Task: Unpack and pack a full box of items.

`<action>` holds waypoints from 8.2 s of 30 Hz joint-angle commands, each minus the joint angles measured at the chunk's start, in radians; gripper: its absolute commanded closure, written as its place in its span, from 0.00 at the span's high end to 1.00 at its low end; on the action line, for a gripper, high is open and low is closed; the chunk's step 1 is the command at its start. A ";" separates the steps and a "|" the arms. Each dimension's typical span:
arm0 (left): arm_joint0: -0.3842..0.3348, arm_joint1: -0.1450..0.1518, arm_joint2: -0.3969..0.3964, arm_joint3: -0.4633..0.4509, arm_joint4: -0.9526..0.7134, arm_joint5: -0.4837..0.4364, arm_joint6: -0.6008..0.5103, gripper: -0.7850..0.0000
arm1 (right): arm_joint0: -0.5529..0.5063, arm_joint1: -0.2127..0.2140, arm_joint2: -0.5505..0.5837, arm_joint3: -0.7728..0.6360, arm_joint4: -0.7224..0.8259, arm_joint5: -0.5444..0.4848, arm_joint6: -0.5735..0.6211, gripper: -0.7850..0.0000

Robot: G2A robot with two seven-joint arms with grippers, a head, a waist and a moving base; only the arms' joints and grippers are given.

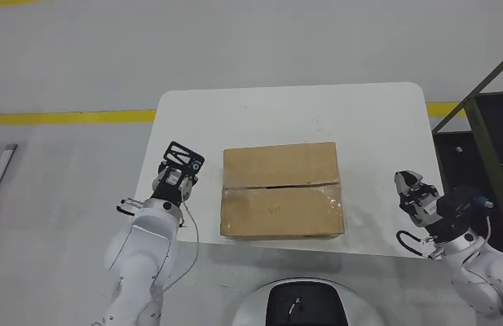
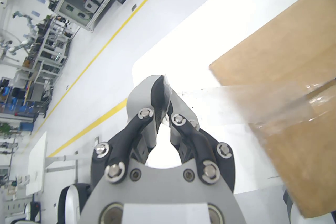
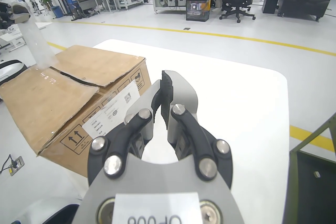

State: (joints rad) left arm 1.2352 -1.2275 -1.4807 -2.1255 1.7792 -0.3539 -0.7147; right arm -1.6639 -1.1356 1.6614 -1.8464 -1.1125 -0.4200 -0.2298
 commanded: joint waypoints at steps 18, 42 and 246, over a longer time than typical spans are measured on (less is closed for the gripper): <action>0.133 -0.006 -0.115 0.137 -0.063 0.213 0.032 1.00 | 0.031 0.000 0.000 0.018 0.055 -0.073 0.018 0.00; 0.059 0.006 -0.267 -0.056 -0.169 0.215 0.066 1.00 | 0.021 0.001 0.012 -0.011 0.058 -0.109 0.023 0.00; 0.149 -0.226 0.103 -0.017 0.185 0.270 0.226 1.00 | 0.264 0.099 -0.025 0.058 0.556 -0.338 0.721 0.16</action>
State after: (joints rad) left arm 1.3854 -1.4533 -1.3792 -2.1431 1.9639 -0.0827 -0.4883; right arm -1.4139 -1.0378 1.6470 -1.7858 -0.5742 -0.7830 0.4454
